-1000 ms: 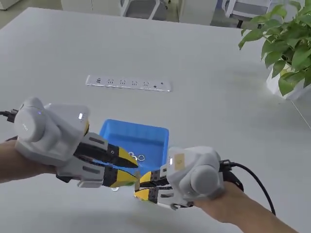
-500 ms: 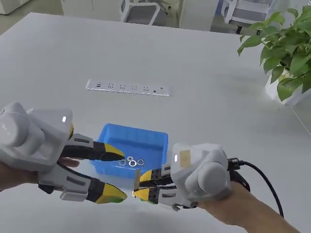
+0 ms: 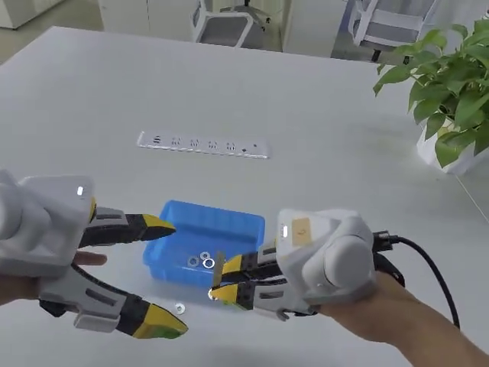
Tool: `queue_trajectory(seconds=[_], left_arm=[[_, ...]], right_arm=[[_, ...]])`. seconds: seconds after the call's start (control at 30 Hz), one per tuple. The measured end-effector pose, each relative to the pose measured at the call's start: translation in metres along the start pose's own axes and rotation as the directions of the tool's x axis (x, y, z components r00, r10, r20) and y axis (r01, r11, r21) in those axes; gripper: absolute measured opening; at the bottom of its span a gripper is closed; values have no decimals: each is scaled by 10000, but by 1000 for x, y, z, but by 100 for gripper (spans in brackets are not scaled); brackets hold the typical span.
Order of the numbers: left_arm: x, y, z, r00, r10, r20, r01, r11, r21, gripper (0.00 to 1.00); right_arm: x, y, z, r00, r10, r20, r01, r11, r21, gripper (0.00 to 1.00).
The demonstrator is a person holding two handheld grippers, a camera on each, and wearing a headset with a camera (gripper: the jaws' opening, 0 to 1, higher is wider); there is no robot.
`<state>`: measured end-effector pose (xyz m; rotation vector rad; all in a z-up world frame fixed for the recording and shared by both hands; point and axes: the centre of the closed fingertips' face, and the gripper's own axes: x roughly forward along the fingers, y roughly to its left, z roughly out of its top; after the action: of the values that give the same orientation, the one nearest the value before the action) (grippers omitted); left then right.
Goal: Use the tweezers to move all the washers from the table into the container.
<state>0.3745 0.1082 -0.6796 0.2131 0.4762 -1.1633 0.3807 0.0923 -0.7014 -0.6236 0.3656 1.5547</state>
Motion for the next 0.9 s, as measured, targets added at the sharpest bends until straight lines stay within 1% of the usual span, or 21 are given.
queue_trajectory(seconds=[0.1, 0.17, 0.27, 0.33, 0.4, 0.57, 0.67, 0.9], left_arm=[[-4, 1, 1, 9998, 131, 148, -129, 9999, -115, 90], [-6, 2, 0, 9997, 222, 138, -220, 9996, -168, 94], [-9, 2, -2, 9996, 216, 175, -211, 9994, -264, 94], [-10, 1, -2, 9995, 250, 216, -243, 9992, -328, 96], [-11, 1, -3, 9994, 275, 223, -267, 9989, -375, 99], [-11, 2, -3, 9992, 322, 242, -310, 9984, -467, 99], [-12, 1, 1, 9986, 265, 455, -240, 9982, -554, 99], [-14, 4, 0, 9985, 377, 402, -354, 9977, -571, 99]], right_arm=[[-3, -6, 6, 10000, -53, 83, 54, 9999, -89, 8], [-4, -10, 8, 9999, -78, 139, 79, 9999, -91, 8], [-4, -16, 10, 9998, -107, 169, 109, 9998, -166, 8], [-4, -20, 10, 9997, -143, 205, 147, 9997, -211, 8], [-3, -23, 9, 9997, -159, 209, 164, 9996, -215, 8], [0, -30, 5, 9997, -159, 183, 163, 9996, -222, 8], [3, -35, 4, 9995, -211, 238, 217, 9995, -233, 8], [9, -46, -2, 9993, -291, 255, 296, 9994, -177, 8]])
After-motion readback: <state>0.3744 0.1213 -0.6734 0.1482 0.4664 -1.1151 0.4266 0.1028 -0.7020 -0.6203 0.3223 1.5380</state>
